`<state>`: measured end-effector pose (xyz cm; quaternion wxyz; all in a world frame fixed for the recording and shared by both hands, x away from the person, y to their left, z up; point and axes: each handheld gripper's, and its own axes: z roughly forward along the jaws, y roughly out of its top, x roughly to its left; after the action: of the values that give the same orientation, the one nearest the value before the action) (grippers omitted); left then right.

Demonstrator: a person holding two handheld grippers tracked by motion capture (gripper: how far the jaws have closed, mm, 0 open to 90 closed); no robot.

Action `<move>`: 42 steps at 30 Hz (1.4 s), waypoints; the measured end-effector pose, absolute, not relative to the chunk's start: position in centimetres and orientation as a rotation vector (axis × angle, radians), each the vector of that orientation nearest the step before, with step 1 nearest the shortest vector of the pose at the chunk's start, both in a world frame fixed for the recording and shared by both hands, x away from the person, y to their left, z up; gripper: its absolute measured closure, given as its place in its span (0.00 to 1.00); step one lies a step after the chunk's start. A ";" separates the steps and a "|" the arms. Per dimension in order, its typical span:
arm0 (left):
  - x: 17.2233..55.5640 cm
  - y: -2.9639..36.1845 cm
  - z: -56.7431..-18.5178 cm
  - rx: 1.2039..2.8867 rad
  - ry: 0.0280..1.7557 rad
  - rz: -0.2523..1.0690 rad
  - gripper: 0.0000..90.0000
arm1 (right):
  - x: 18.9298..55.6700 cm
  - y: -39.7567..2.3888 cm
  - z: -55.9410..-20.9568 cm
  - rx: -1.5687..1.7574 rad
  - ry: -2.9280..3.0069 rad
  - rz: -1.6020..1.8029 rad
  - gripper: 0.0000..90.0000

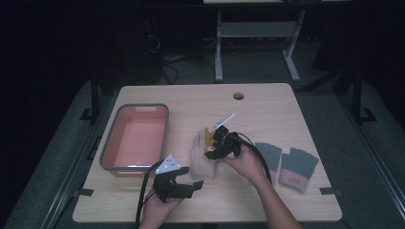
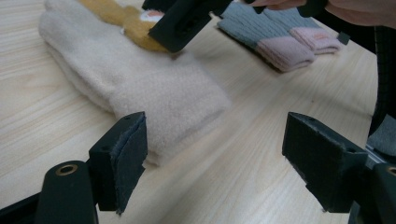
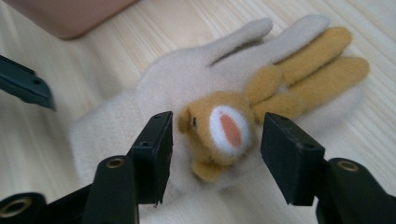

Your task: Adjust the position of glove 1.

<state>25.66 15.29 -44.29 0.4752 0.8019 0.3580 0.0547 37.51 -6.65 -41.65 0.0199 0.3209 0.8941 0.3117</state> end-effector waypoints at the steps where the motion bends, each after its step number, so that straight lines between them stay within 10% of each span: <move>1: 25.7 15.3 -44.3 1.960 0.881 0.133 0.25 | 37.5 -6.8 -41.5 1.004 2.774 0.981 0.46; 42: 31.4 13.7 -44.8 1.911 1.244 0.021 0.26 | 36.5 -10.5 -42.7 1.366 2.710 1.161 0.30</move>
<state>31.41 13.73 -44.79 0.4174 0.7616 0.4957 0.0082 36.53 -10.55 -42.72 -0.0535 0.4198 0.8329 0.3567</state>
